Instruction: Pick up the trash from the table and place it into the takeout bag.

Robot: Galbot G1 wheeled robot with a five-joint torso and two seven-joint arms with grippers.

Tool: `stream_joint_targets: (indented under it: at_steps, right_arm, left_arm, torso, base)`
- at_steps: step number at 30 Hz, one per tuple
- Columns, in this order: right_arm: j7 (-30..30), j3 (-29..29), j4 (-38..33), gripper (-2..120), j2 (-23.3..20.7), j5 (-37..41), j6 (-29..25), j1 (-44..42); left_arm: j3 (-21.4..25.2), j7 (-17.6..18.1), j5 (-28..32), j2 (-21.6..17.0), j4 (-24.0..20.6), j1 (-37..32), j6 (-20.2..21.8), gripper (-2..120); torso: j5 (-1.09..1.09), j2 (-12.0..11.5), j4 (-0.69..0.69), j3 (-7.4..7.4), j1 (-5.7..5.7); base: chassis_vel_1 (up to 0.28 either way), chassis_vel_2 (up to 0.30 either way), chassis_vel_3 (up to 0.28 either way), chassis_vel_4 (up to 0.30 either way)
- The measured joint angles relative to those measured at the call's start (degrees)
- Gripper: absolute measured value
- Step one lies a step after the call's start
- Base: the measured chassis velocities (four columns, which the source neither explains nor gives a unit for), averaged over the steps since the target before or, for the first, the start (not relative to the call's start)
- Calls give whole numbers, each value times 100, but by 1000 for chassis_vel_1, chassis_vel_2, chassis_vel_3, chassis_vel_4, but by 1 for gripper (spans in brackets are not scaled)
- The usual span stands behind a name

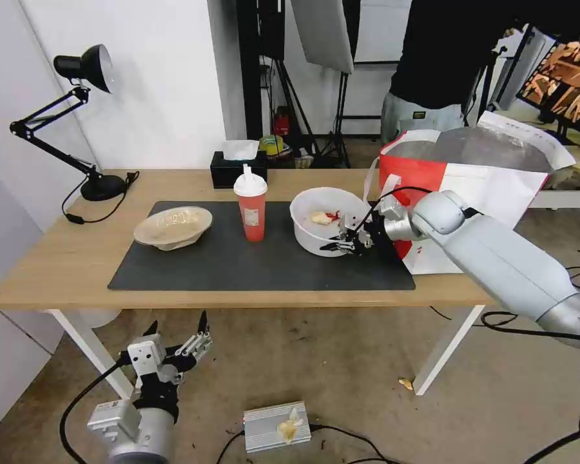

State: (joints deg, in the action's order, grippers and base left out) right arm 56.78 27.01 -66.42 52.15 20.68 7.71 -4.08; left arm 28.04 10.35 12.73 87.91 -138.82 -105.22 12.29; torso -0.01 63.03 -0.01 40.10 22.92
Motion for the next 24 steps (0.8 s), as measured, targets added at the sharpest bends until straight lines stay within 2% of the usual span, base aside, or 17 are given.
stream_joint_targets:
  at_steps: [11,18,24]
  right_arm:
    - [6,50,34,0,68,-12,-5,8]
    - [17,41,-54,0,80,184,5,81]
    - [38,-30,-425,0,-197,614,59,231]
  left_arm:
    - [5,4,6,-42,14,33,-39,100]
    - [13,9,10,-39,49,49,-45,100]
    - [3,12,8,-19,58,55,-45,100]
  torso:
    - [0,0,-1,-1,-1]
    - [2,0,5,2,0]
    - [2,0,1,2,0]
  base:
    - [0,0,0,0]
    - [0,0,0,0]
    - [0,0,0,0]
